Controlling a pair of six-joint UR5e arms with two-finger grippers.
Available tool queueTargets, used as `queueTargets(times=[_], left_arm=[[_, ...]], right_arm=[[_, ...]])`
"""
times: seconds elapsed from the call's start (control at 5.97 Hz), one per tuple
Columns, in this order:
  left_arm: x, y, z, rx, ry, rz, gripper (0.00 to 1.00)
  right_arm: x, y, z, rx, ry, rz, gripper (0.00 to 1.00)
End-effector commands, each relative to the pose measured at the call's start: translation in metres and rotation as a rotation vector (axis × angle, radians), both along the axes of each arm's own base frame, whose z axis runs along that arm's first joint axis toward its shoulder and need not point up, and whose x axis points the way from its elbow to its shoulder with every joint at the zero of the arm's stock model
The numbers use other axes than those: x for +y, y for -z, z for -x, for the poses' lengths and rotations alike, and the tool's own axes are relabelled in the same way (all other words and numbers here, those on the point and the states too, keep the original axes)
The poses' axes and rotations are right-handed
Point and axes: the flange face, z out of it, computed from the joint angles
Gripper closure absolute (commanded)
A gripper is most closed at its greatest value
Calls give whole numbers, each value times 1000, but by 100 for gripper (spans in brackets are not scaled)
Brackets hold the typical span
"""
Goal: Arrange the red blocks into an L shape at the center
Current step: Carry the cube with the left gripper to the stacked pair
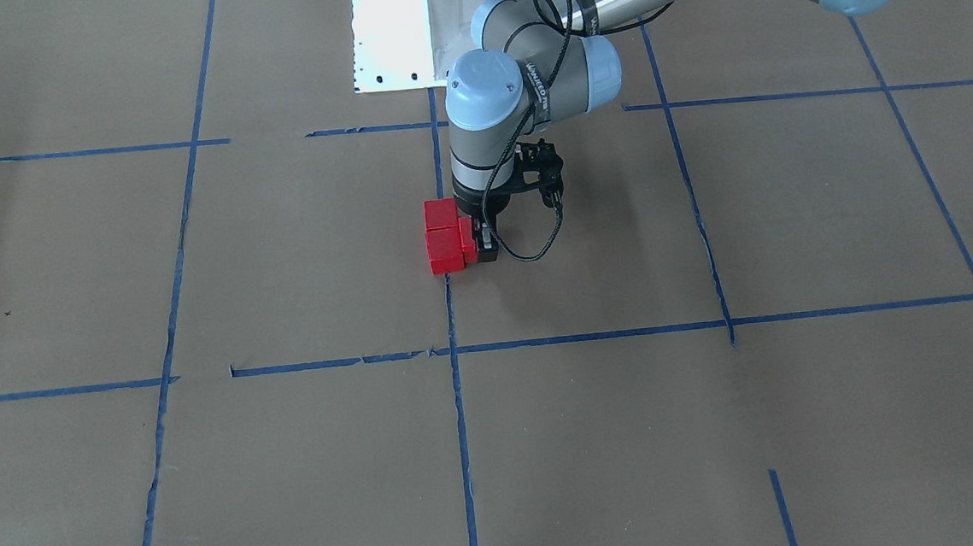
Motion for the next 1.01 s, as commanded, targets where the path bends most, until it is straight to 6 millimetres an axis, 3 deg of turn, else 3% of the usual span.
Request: queueTargets(times=[0.0, 0.84], left_arm=[[0, -3, -3, -5, -1, 3, 84], [-2, -5, -4, -9, 1, 6, 79]], right_arm=[[0, 0, 0, 0, 0, -1, 0], [-1, 2, 0, 0, 1, -5, 0]])
